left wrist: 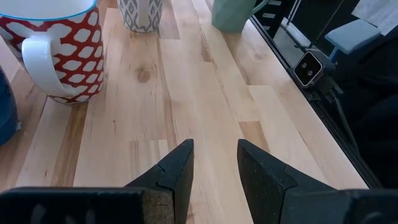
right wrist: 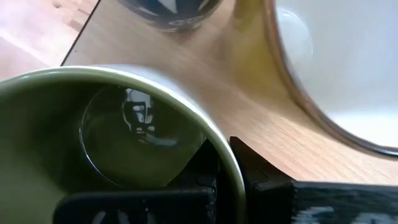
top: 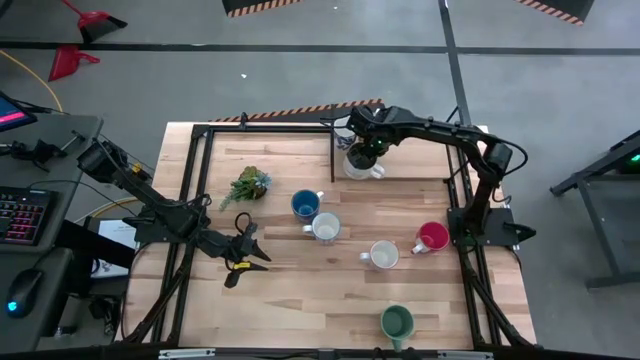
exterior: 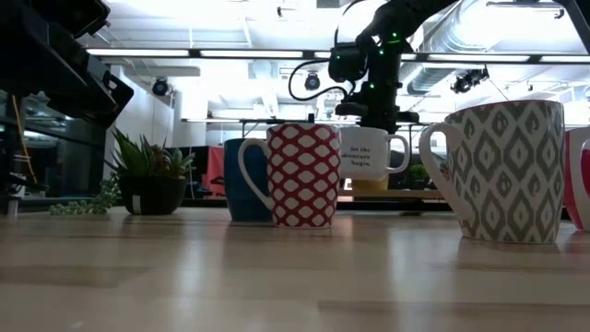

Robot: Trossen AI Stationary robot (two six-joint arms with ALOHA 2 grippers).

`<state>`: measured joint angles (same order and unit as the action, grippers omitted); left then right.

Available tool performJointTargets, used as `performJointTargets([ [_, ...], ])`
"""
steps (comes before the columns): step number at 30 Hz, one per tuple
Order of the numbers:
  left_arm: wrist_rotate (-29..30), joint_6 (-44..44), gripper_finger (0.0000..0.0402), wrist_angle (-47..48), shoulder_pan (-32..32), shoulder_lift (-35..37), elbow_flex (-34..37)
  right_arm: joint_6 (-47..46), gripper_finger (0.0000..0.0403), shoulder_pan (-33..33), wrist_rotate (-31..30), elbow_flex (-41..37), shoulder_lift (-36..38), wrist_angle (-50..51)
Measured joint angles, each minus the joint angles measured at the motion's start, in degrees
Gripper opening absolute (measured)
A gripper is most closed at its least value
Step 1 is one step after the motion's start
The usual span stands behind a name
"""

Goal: Place coffee mugs
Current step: Put the white green mug on the shelf

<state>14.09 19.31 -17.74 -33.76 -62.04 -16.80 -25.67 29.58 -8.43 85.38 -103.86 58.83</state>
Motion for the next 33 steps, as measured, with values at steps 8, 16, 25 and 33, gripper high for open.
performJointTargets([
  [8, 0.00, 0.00, 0.0113, 0.16, 0.00, 0.00, 0.00, -1.53, 0.0000, -0.09, -0.66, 0.00, -0.04, -0.42],
  [16, -0.01, 0.00, 0.0113, 0.64, 0.00, -0.01, 0.00, 0.06, 0.0000, -1.62, -0.89, 0.00, -2.30, -1.65],
  [25, 0.00, 0.04, 0.0113, 1.44, -0.02, 0.00, 0.04, 1.19, 0.0000, -1.18, -1.17, 0.00, -2.83, -3.12],
  [33, 0.00, 0.07, 0.0113, 1.56, -0.02, -0.01, 0.04, 1.11, 0.0017, -0.81, -0.35, 0.00, -2.88, -5.40],
])
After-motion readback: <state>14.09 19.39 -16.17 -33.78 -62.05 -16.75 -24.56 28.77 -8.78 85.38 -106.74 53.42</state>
